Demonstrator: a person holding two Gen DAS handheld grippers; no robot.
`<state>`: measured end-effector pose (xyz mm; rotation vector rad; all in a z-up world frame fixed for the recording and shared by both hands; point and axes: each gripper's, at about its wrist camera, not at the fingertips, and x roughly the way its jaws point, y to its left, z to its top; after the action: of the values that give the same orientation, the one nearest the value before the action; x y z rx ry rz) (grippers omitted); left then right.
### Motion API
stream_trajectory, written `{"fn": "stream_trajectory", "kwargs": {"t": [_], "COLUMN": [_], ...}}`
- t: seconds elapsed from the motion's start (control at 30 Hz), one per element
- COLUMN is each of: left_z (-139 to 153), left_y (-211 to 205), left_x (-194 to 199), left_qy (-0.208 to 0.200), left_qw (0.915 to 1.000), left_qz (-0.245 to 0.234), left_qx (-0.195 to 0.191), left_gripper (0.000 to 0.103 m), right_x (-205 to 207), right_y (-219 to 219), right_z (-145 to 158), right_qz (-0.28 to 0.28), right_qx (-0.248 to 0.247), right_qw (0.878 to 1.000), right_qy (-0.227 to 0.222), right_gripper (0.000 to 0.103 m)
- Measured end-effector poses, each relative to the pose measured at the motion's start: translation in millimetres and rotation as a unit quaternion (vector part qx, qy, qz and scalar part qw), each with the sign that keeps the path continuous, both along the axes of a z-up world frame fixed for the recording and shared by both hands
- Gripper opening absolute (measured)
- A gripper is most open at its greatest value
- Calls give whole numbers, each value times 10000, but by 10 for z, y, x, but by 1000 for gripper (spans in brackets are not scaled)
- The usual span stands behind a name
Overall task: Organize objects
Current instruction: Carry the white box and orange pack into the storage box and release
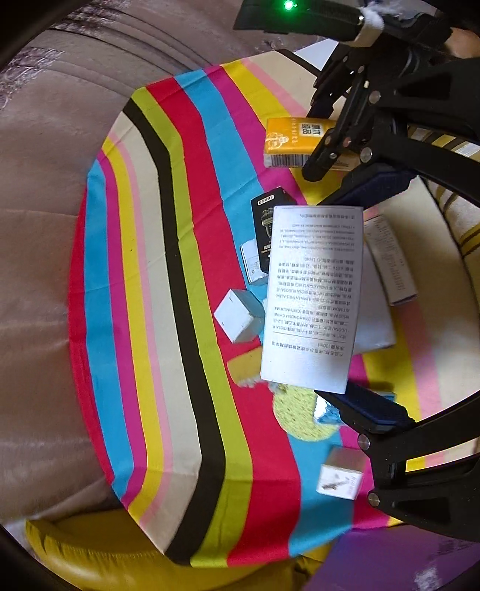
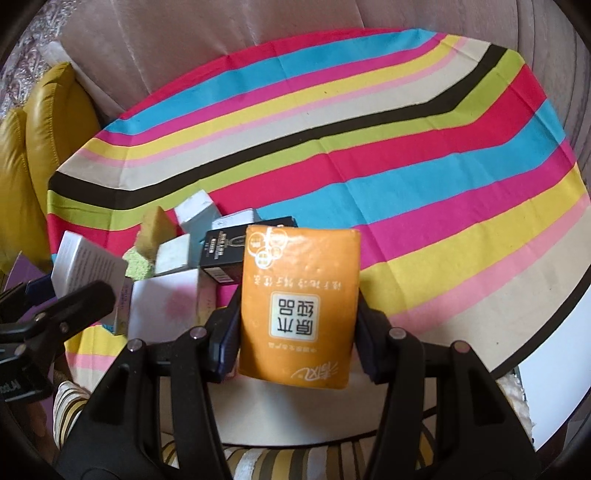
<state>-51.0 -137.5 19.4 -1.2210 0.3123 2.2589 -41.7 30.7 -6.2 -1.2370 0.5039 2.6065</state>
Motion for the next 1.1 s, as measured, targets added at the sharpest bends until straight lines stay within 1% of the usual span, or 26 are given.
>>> {"fn": "stream_trajectory", "kwargs": {"t": [0.33, 0.4, 0.6, 0.87, 1.1], "left_z": [241, 271, 432, 734, 953], "left_y": [-509, -611, -1010, -1571, -2096], "left_x": [272, 310, 464, 662, 819], "left_qy": [107, 134, 271, 576, 912], "left_qw": [9984, 9977, 9939, 9846, 9724], "left_qz": [511, 604, 991, 1508, 1995], "left_qx": [225, 259, 391, 669, 796], "left_gripper": [87, 87, 87, 87, 87], "right_x": [111, 143, 233, 313, 346], "right_y": [-346, -430, -723, -1062, -1433], "right_z": [223, 285, 452, 663, 819], "right_qz": [423, 548, 966, 1389, 1857], "right_qx": [173, 138, 130, 172, 211], "right_qw": [9987, 9981, 9946, 9890, 9809], "right_qy": [216, 249, 369, 480, 548], "right_gripper": [56, 56, 56, 57, 57]}}
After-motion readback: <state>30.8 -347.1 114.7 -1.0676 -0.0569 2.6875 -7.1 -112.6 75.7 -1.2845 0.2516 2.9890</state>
